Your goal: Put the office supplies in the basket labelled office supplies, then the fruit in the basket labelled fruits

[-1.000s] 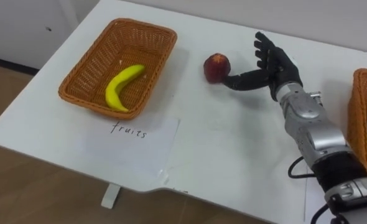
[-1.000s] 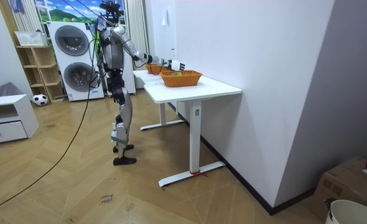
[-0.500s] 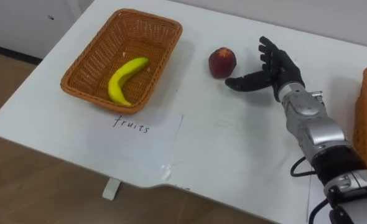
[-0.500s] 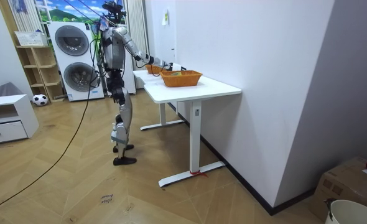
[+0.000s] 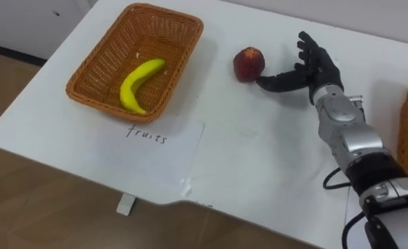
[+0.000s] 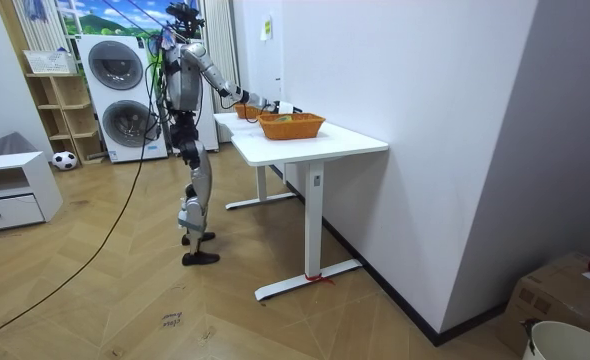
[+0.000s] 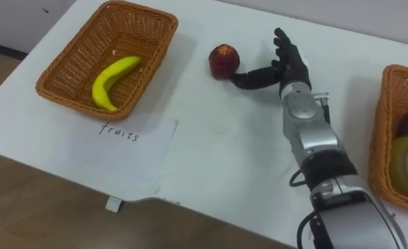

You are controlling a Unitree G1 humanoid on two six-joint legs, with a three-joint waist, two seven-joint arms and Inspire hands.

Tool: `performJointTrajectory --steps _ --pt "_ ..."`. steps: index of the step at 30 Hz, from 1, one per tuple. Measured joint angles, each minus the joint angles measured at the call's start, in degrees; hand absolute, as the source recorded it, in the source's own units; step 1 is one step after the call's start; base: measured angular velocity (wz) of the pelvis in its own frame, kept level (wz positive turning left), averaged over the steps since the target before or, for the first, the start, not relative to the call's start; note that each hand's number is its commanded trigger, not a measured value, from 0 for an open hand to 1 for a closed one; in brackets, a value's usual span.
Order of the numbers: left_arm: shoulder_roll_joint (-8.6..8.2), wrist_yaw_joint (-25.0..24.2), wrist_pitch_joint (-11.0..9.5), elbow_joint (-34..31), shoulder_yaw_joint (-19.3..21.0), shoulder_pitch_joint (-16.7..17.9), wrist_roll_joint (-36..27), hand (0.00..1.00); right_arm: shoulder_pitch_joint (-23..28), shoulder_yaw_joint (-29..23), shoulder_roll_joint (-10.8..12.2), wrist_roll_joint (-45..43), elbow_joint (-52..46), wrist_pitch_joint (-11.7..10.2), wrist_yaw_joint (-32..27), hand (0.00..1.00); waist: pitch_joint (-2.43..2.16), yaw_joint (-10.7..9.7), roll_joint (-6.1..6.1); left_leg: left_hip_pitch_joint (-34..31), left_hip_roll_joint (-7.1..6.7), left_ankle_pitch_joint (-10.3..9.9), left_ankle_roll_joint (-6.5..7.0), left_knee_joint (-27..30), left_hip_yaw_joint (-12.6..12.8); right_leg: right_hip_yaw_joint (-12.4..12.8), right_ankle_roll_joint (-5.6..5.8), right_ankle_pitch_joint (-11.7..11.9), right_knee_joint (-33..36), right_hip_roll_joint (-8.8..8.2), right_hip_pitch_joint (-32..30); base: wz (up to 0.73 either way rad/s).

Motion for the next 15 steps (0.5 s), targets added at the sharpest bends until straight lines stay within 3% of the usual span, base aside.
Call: performJointTrajectory --steps 15 --pt "0.64 -0.2 -0.9 0.2 -2.7 -1.3 -2.3 0.0 -1.7 0.8 -0.2 -5.3 2.1 -1.1 -1.4 0.0 0.07 0.8 0.14 -2.0 -0.08 0.7 -0.03 0.6 -0.5 -2.3 -0.27 0.2 1.0 -0.46 -1.7 0.02"
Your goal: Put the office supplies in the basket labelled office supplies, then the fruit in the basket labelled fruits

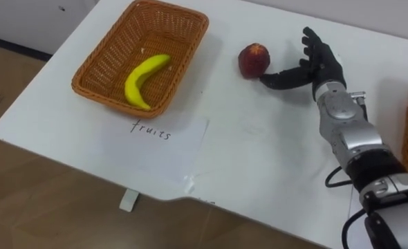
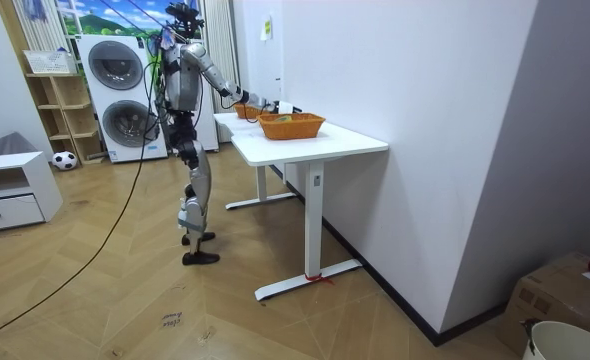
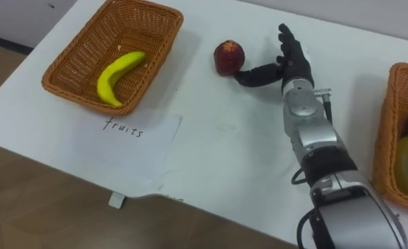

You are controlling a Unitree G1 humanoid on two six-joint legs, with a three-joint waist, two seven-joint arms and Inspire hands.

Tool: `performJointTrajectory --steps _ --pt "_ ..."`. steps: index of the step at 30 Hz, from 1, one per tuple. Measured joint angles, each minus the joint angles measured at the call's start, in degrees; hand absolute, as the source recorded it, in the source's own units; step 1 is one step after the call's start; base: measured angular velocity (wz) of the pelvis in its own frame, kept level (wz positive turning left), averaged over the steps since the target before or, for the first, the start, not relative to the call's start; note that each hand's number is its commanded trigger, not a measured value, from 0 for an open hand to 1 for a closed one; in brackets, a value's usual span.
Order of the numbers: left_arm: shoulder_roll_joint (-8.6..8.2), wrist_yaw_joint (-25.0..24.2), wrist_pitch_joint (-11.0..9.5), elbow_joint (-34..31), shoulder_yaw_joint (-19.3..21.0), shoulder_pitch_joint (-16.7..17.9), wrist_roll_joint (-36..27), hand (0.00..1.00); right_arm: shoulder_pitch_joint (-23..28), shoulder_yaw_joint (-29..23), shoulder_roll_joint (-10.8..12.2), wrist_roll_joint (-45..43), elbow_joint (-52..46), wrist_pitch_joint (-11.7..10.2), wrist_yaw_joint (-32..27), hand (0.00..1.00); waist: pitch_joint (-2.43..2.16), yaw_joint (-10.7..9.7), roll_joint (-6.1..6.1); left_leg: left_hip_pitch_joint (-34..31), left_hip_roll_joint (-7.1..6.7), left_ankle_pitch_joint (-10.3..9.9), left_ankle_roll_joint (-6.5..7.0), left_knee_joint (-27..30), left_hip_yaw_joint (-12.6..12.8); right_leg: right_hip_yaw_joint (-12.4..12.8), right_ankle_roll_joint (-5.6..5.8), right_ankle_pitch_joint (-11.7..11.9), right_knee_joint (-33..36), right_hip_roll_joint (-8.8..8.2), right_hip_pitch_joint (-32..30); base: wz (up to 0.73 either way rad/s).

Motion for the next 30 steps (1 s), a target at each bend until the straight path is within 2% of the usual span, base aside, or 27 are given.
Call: performJointTrajectory --steps 5,11,22,30 --pt "0.32 -0.5 -1.6 1.2 -0.9 -0.3 -2.4 0.0 0.0 2.2 0.1 -4.0 0.0 0.0 0.1 0.0 0.07 0.6 0.01 -0.3 -0.06 0.2 -0.06 0.0 -0.4 -0.3 -0.03 0.0 0.0 -0.05 -0.1 0.06" --pt "0.85 -1.4 -2.3 3.9 -1.2 -1.5 -6.1 0.0 -0.2 2.2 0.1 -5.6 -0.5 -0.1 0.0 0.0 0.22 0.5 -0.13 -0.8 -0.05 0.2 -0.07 -0.1 -0.6 -0.8 -0.05 0.0 0.0 -0.03 -0.5 0.01" --pt "0.81 -1.4 -3.8 4.5 -1.3 -2.8 -6.0 0.0 -0.3 2.6 0.1 -5.9 -4.5 -0.4 -0.9 0.0 0.17 0.7 -0.33 -1.6 -0.07 0.3 -0.12 -0.6 -0.9 -1.1 -0.05 0.0 -0.1 -0.1 -1.6 0.01" --pt "0.83 -1.3 -4.0 5.3 -1.3 -3.0 -6.0 0.0 -0.3 2.7 0.1 -5.9 -4.6 -0.4 -1.0 0.0 0.21 1.4 -0.57 -1.1 -0.05 0.3 -0.12 -1.1 -1.0 -1.0 -0.05 0.0 -0.1 -0.07 -1.3 0.0"
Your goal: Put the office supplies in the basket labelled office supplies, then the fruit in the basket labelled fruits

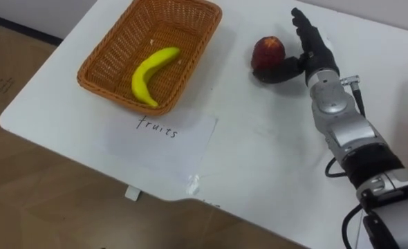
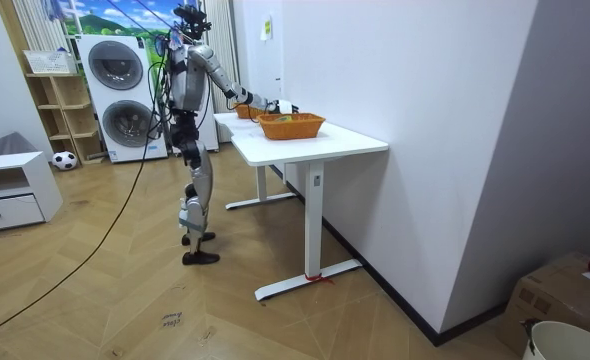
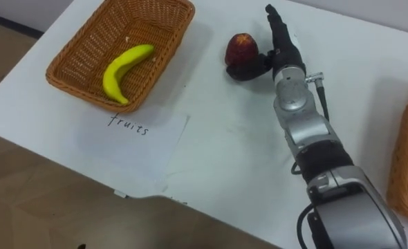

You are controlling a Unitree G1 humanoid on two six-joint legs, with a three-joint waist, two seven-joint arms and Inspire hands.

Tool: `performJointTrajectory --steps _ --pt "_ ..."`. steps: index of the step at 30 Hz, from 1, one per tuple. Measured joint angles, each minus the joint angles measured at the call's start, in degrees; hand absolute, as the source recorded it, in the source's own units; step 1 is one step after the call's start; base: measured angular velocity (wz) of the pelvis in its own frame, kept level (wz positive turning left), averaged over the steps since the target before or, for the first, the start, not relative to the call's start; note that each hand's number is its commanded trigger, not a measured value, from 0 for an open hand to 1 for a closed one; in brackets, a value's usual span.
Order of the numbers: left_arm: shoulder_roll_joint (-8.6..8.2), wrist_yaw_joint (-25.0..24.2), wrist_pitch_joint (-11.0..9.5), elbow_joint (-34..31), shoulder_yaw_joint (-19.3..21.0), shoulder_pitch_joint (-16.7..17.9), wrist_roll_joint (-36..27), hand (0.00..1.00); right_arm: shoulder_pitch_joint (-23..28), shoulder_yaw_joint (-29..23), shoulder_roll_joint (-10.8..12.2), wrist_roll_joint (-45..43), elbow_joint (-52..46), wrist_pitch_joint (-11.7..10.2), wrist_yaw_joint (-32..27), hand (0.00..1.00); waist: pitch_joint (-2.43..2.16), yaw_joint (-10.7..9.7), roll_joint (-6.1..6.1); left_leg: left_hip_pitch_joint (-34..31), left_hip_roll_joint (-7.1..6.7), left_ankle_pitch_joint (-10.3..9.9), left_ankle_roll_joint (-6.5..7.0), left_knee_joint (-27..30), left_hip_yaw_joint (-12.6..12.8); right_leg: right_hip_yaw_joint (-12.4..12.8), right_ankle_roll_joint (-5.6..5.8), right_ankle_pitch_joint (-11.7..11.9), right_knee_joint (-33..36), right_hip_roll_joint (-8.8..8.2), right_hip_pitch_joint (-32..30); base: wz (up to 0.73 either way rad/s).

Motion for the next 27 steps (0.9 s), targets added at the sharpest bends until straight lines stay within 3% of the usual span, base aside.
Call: performJointTrajectory --steps 27 --pt "0.32 -1.7 0.2 0.1 0.1 0.0 0.1 0.0 -0.1 3.4 0.0 -0.5 1.2 0.4 2.0 0.0 0.08 0.8 -0.06 -0.7 -0.02 0.0 0.0 0.9 -0.1 -0.7 0.0 0.0 0.0 -0.08 0.0 0.0"
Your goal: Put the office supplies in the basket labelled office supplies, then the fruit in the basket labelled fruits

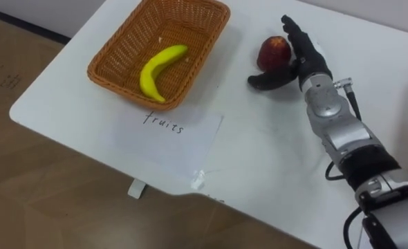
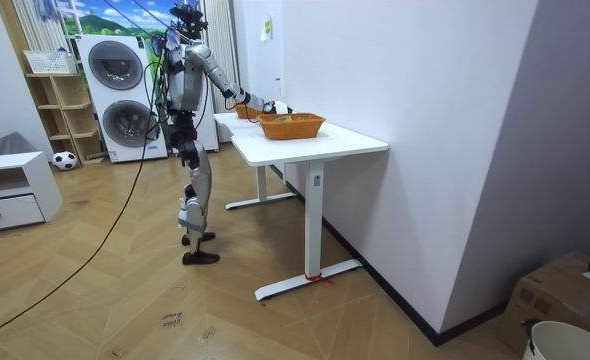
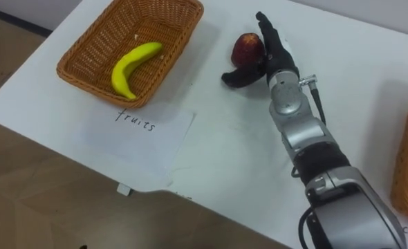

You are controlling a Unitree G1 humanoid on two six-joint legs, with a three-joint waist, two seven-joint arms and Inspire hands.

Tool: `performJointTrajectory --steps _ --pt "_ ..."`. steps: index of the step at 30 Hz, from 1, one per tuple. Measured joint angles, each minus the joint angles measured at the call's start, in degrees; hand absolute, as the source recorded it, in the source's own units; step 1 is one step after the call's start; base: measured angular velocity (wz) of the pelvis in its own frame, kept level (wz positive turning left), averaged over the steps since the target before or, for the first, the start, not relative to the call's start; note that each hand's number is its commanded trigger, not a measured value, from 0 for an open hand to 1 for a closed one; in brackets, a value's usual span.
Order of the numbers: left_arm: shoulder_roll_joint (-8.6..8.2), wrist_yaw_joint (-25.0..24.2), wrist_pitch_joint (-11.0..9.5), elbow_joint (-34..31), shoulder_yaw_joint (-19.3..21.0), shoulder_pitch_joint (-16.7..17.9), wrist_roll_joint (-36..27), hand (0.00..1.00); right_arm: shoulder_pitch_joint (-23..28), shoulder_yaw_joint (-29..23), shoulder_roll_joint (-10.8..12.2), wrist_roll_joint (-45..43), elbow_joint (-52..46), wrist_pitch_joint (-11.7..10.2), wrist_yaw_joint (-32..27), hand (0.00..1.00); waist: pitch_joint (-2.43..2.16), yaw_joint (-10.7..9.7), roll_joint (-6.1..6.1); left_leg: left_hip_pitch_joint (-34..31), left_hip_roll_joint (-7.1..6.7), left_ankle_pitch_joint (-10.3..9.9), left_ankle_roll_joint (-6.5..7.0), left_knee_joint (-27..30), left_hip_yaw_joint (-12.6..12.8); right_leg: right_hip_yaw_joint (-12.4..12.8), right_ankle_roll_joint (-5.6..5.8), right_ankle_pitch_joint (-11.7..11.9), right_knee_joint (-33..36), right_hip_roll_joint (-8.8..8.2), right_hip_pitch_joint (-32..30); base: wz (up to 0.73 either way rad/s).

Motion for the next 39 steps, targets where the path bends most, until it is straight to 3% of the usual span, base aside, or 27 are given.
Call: performJointTrajectory --steps 6,7,8,9,24,34,39 --pt "0.46 -1.0 0.0 0.0 0.0 0.0 0.0 0.0 -0.1 -0.1 0.0 -0.1 0.4 -0.3 0.4 0.0 0.26 0.0 -0.36 0.0 0.0 0.0 -0.01 0.0 0.1 0.0 0.0 0.0 0.0 0.01 0.0 0.0" --pt "0.66 -1.1 0.0 0.0 0.0 0.0 0.0 0.0 -0.1 -0.1 0.0 -0.1 0.5 -0.4 0.4 0.04 0.4 0.0 -0.56 0.0 0.0 0.0 -0.01 0.0 0.1 0.0 0.0 0.0 0.0 0.03 0.0 0.0" --pt "0.82 -1.2 0.0 0.0 0.0 0.0 0.0 0.0 -0.3 -0.1 0.0 -0.6 0.8 -0.5 0.6 0.95 0.53 -0.1 -0.74 0.0 0.0 0.0 -0.01 0.0 0.1 0.0 0.0 0.0 0.0 0.07 0.0 0.0" --pt "0.91 -1.4 0.0 0.0 0.0 0.0 0.0 0.0 -0.5 -0.1 -0.1 -0.9 1.0 -0.5 0.8 1.0 0.66 -0.2 -0.9 -0.1 0.0 0.0 -0.01 0.0 0.1 0.0 0.0 0.0 0.1 0.07 0.0 0.0" --pt "1.22 -2.1 0.0 -0.5 0.0 -0.1 0.1 0.0 -1.3 -4.0 -1.7 -1.8 1.4 -0.5 -0.3 1.0 0.72 -0.1 -1.19 -0.3 -0.01 0.0 -0.02 -0.1 0.2 -0.6 0.0 0.0 0.0 0.07 -0.1 0.0" --pt "1.22 -2.4 0.0 -1.0 0.1 -0.1 0.0 0.0 -1.4 -3.9 -1.5 -1.7 1.6 -0.3 2.5 1.0 0.59 -0.1 -1.11 -0.2 -0.02 0.0 -0.02 0.1 0.0 -0.7 0.0 0.0 0.0 0.09 0.0 0.0" --pt "1.18 -2.2 0.0 -1.0 0.2 0.1 0.0 0.0 -1.3 -2.9 -1.5 -1.8 1.6 0.8 4.7 1.0 0.47 -0.2 -1.17 0.8 -0.03 0.0 -0.02 0.3 -0.1 -0.5 0.0 0.0 -0.1 0.12 1.2 0.01"
